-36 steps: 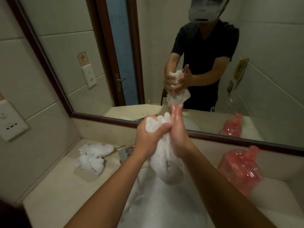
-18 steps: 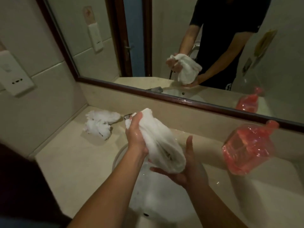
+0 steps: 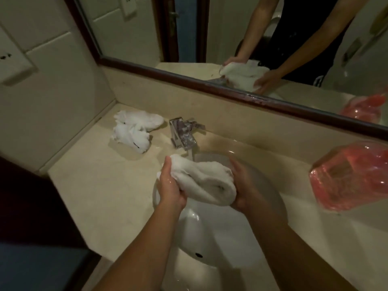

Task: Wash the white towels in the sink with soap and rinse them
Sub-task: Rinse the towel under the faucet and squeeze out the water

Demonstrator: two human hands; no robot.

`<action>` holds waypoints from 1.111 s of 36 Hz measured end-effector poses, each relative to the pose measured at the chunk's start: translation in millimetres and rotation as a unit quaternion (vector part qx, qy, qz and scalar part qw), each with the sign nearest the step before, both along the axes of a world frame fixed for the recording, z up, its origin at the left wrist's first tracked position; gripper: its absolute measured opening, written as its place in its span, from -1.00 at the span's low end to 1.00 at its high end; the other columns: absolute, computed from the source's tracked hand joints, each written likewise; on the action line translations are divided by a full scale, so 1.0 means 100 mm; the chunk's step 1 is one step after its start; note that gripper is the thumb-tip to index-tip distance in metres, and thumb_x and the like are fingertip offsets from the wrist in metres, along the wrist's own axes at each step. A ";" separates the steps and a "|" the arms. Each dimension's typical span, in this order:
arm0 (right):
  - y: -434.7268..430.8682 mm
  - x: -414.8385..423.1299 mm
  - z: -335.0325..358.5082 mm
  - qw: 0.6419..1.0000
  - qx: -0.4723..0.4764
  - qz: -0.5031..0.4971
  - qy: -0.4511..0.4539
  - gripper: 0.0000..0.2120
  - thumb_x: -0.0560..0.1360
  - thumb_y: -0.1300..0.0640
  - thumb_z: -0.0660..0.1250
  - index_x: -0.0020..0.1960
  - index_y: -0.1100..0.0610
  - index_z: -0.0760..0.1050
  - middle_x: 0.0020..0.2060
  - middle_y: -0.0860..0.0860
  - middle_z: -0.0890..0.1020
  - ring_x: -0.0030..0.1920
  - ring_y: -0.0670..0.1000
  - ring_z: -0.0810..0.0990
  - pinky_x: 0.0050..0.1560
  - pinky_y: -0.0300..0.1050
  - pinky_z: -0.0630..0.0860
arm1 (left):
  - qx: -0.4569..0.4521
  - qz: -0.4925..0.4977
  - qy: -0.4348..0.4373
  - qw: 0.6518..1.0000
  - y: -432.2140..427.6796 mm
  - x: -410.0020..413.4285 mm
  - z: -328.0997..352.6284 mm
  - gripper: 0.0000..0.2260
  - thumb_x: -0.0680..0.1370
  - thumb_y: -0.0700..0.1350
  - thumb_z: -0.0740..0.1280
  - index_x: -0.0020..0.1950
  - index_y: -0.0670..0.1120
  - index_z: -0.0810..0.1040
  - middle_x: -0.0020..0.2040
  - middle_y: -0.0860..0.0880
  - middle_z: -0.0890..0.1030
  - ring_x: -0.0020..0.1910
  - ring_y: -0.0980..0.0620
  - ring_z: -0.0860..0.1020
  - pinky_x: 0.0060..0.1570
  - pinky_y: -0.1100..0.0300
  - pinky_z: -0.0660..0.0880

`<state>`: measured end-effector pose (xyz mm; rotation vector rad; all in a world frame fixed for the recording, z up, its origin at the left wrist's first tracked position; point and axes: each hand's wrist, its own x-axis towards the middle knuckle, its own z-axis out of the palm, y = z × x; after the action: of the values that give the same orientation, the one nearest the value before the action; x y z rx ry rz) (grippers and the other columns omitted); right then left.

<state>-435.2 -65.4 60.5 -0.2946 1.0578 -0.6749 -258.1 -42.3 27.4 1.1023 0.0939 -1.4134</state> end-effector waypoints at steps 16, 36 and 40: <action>-0.65 0.47 -0.91 0.997 0.027 0.001 0.071 -0.35 0.57 -0.47 0.17 0.19 0.06 0.65 -0.06 0.07 0.78 0.04 0.12 0.70 0.08 0.08 0.55 | 0.024 0.064 0.019 0.997 -0.55 0.25 -0.73 0.02 0.12 0.25 0.73 0.49 -0.10 0.50 0.43 -0.34 0.54 0.37 -0.37 0.58 0.37 -0.31 0.52; -0.92 0.95 -1.02 0.995 0.025 -0.028 -0.094 -0.38 0.62 -0.28 0.26 0.37 0.20 0.63 0.32 0.24 0.66 0.27 0.26 0.68 0.33 0.21 0.57 | -0.005 0.121 -0.024 0.992 -0.64 0.67 -0.53 -0.24 0.37 0.16 0.60 0.48 -0.17 0.56 0.34 -0.29 0.64 0.29 -0.29 0.64 0.25 -0.18 0.63; -0.91 0.98 -1.01 0.994 0.022 -0.020 -0.109 -0.47 0.64 -0.22 0.22 0.29 0.19 0.65 0.18 0.21 0.72 0.08 0.22 0.76 0.06 0.11 0.68 | -0.007 0.072 0.006 0.997 -0.60 0.66 -0.51 -0.53 0.62 0.11 0.34 0.34 -0.22 0.63 0.10 -0.23 0.71 0.14 -0.24 0.67 0.18 -0.08 0.63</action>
<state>-337.6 -156.9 -40.4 -0.1577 0.8699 -0.7014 -192.0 -102.6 -23.6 1.0547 0.1692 -1.2911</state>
